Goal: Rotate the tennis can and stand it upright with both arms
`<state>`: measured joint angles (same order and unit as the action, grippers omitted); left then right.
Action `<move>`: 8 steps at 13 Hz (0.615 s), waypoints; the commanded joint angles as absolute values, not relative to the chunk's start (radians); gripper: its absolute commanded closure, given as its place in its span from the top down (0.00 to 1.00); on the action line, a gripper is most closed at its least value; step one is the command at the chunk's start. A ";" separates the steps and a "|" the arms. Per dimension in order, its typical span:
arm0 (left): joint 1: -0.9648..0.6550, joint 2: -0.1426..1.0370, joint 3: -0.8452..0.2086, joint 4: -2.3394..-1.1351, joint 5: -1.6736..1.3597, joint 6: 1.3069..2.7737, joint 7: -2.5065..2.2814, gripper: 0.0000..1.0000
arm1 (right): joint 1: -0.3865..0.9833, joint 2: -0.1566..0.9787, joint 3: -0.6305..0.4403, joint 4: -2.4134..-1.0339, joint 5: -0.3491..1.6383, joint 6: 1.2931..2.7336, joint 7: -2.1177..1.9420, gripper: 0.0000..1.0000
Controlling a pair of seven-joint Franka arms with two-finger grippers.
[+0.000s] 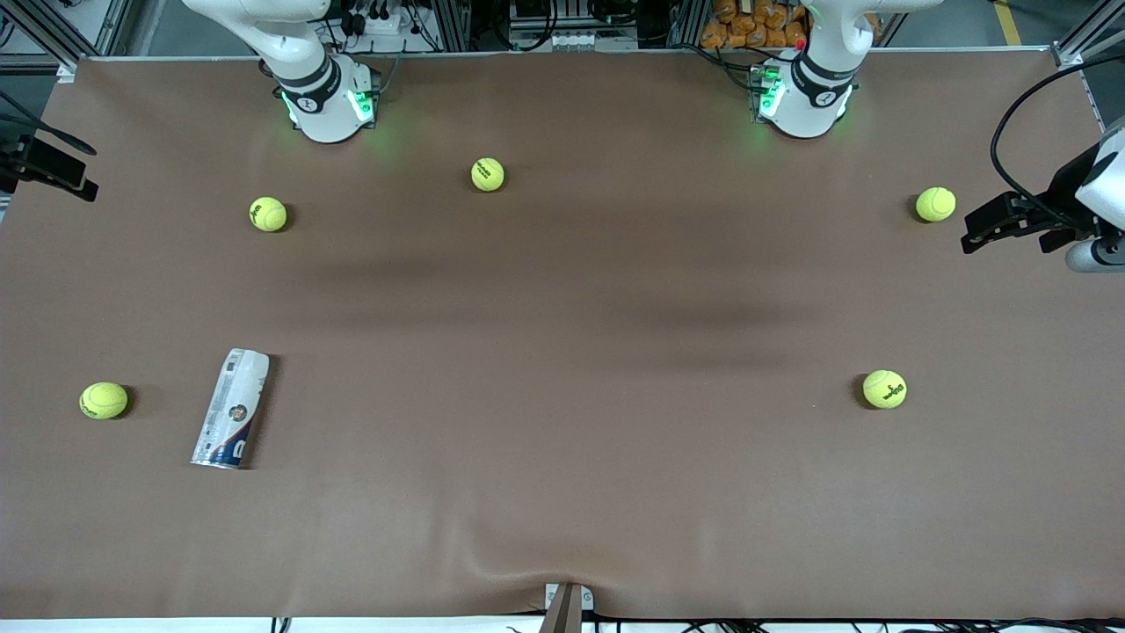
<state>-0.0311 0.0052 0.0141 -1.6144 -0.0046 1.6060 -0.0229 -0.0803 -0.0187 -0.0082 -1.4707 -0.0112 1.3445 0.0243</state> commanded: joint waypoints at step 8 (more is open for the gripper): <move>-0.025 0.014 0.011 -1.592 -0.002 1.588 -0.009 1.00 | -0.080 -0.008 -0.006 -1.495 -0.028 1.362 0.026 1.00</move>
<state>-0.0296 0.0055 0.0149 -1.6142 -0.0046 1.6047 -0.0229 -0.0803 -0.0171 -0.0081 -1.4796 -0.0113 1.3474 0.0243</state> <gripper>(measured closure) 0.000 0.000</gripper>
